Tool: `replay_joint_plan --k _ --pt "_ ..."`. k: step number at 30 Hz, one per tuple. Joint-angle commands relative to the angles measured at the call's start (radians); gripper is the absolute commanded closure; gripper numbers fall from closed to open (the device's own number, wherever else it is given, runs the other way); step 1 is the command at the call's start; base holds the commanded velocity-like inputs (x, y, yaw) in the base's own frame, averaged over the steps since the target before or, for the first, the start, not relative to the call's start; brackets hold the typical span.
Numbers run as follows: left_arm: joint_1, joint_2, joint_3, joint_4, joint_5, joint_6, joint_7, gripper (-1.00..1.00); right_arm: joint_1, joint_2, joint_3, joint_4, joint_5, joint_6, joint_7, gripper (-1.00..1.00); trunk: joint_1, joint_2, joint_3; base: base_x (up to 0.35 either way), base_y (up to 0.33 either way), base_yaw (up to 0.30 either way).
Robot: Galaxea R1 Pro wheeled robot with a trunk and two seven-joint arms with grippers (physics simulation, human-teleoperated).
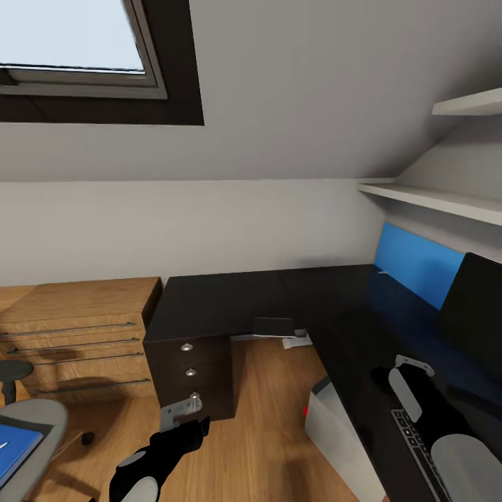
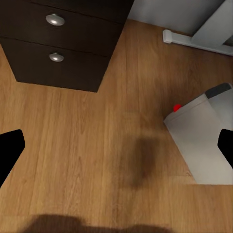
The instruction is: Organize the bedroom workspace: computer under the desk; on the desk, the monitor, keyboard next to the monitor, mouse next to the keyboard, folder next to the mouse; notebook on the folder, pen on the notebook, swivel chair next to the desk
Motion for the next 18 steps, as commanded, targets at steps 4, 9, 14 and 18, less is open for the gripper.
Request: replay_joint_plan --k 4,9,14,18 --pt "-0.001 0.001 -0.002 -0.002 0.005 0.001 0.008 -1.0 -0.004 -0.013 0.001 0.006 -0.013 -0.009 -0.012 1.0 0.0 -0.001 -0.002 0.057 0.0 0.0" --pt "-0.001 0.001 -0.002 -0.002 0.006 0.001 0.007 -1.0 -0.005 -0.019 0.001 0.019 0.001 -0.048 -0.014 1.0 0.0 -0.001 -0.002 0.207 0.0 0.0" --pt "-0.001 0.001 -0.002 -0.002 0.007 0.001 0.007 -1.0 -0.068 -0.019 0.002 0.181 0.084 -0.116 -0.014 1.0 0.0 -0.001 -0.002 0.05 0.0 0.0" --pt "-0.001 0.001 -0.002 -0.002 0.006 0.001 0.007 -1.0 -0.09 -0.018 0.002 0.235 0.114 -0.153 -0.014 1.0 0.0 -0.001 -0.002 0.143 0.0 0.0"
